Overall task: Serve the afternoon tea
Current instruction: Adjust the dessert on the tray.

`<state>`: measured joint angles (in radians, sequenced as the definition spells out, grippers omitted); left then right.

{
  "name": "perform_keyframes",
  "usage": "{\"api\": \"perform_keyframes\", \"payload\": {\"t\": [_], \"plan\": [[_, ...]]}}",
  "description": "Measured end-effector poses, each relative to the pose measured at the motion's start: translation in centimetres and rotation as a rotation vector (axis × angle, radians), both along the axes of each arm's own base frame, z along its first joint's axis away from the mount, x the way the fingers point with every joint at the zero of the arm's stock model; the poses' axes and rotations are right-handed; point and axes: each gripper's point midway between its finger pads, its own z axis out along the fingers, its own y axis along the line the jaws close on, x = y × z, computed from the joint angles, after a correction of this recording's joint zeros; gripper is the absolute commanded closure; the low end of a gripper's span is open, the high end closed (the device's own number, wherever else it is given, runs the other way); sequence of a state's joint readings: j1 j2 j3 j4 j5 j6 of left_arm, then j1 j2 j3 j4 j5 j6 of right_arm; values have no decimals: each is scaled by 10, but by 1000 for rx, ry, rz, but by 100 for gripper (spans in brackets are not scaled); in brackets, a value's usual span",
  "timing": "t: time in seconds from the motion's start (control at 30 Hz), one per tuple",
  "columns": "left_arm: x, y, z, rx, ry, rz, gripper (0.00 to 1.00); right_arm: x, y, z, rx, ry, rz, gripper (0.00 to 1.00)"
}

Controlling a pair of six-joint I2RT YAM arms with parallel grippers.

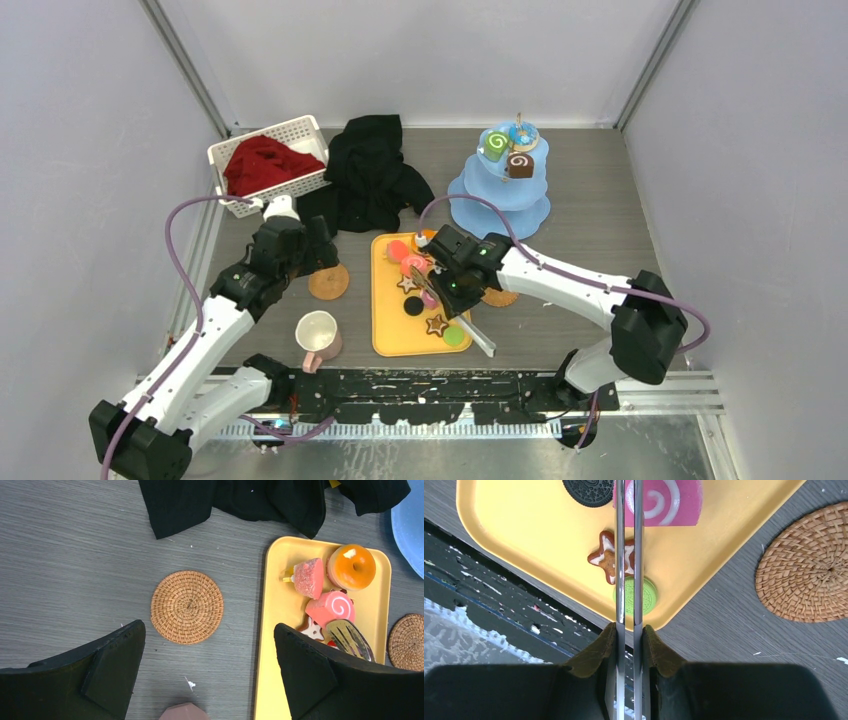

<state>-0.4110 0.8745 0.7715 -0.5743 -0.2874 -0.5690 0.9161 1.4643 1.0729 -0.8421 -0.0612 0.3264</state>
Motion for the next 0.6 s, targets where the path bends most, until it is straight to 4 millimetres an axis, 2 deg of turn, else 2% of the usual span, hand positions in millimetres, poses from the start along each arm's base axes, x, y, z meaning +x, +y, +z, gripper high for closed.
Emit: {"api": "perform_keyframes", "payload": {"t": [0.2,0.37,0.5,0.6], "plan": [[0,0,0,1,1,0,1,-2,-5,16,29,-35,12,99],[1,0,-3,5,12,-1,0,-5,-24,35,21,-80,-20,99],[2,-1,-5,8,18,-1,0,-16,-41,40,-15,-51,-50,99],[3,-2,-4,4,11,-1,1,-27,-42,43,19,-17,-40,99]]}}
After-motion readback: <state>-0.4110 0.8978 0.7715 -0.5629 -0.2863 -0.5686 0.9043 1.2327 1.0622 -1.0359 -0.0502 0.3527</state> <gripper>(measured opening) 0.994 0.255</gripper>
